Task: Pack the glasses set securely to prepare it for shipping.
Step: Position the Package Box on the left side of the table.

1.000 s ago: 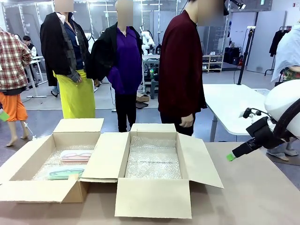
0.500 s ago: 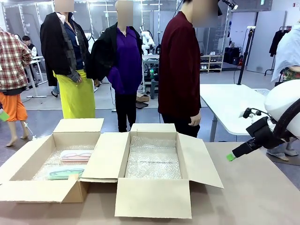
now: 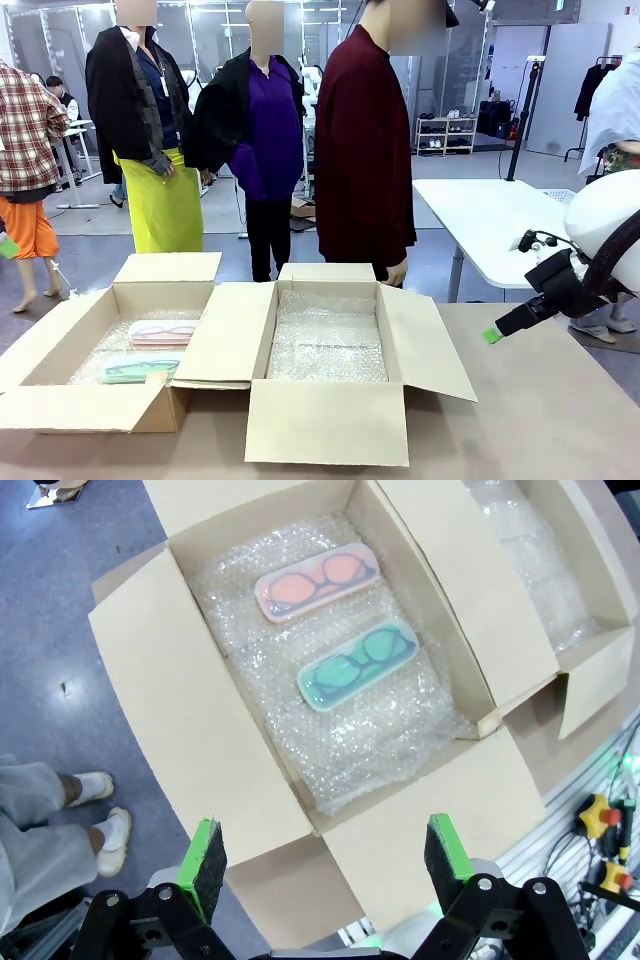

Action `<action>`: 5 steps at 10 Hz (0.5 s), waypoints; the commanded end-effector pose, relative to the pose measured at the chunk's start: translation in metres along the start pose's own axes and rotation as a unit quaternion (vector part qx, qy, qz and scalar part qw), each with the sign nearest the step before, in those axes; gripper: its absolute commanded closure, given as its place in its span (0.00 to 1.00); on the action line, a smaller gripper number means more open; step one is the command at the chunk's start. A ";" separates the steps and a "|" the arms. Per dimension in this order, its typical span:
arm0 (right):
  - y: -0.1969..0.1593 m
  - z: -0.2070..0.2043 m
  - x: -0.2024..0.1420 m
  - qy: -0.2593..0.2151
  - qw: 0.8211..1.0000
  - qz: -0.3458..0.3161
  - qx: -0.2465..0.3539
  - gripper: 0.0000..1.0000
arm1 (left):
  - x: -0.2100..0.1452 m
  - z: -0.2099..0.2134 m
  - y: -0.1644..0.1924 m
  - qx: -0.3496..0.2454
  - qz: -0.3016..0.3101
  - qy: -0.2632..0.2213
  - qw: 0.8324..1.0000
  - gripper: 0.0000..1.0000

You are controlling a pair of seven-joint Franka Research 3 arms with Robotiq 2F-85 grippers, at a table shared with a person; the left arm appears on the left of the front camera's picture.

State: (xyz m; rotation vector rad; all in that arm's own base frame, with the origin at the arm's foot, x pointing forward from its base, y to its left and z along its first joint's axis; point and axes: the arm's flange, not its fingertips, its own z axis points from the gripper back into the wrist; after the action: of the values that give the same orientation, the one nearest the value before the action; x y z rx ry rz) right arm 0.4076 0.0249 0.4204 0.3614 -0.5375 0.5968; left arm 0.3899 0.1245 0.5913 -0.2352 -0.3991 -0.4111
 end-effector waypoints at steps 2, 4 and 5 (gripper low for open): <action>0.002 -0.003 0.002 -0.008 1.000 -0.009 -0.003 0.00 | 0.002 0.004 0.001 0.007 0.002 0.001 1.000 0.00; 0.002 -0.003 0.002 -0.008 1.000 -0.009 -0.003 0.00 | 0.002 0.004 0.001 0.007 0.002 0.001 1.000 0.00; 0.002 -0.003 0.002 -0.008 1.000 -0.009 -0.003 0.00 | 0.002 0.004 0.001 0.007 0.002 0.001 1.000 0.00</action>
State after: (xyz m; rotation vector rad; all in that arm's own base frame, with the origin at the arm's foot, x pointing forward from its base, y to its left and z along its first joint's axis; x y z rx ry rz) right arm 0.4076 0.0249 0.4204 0.3614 -0.5375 0.5968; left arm 0.3899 0.1245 0.5913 -0.2352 -0.3991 -0.4111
